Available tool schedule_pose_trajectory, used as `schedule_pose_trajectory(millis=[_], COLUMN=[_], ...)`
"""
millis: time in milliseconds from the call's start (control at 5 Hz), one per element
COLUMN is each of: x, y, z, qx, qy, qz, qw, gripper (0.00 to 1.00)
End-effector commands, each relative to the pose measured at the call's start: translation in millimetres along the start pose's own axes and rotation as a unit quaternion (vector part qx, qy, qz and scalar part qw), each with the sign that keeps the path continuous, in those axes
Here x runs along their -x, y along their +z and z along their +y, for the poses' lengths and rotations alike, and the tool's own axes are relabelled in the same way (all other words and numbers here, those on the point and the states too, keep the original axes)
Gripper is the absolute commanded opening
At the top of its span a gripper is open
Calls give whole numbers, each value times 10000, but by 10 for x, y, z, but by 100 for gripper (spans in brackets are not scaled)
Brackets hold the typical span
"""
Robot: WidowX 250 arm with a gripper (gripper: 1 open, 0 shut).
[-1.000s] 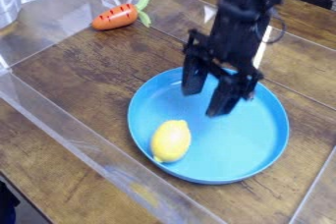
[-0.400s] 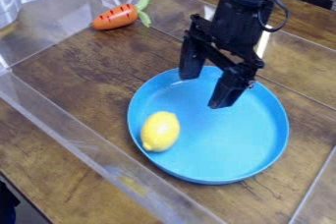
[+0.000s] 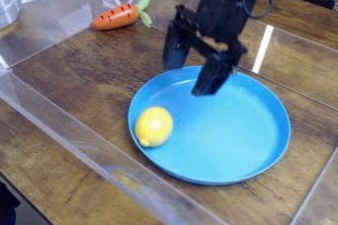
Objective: Put the lemon on the blue tray
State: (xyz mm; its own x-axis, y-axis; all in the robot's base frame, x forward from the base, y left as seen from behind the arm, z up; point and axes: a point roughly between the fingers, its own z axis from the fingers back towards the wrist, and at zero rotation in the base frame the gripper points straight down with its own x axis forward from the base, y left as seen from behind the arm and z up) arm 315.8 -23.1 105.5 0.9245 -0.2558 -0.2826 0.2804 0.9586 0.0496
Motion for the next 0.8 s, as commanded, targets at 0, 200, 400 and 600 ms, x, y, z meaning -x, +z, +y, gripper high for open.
schedule_pose_trajectory(millis=[0,200,400,600], x=[149,255,219,168], y=[462,532,460,367], z=[166,116,74,11], qx=[-110,-44,-28,-35], qy=[146,306,421,644], qz=[-529,-655,-658,-620], qw=[9984,9974,9969,9960], gripper=[100,100,100,100])
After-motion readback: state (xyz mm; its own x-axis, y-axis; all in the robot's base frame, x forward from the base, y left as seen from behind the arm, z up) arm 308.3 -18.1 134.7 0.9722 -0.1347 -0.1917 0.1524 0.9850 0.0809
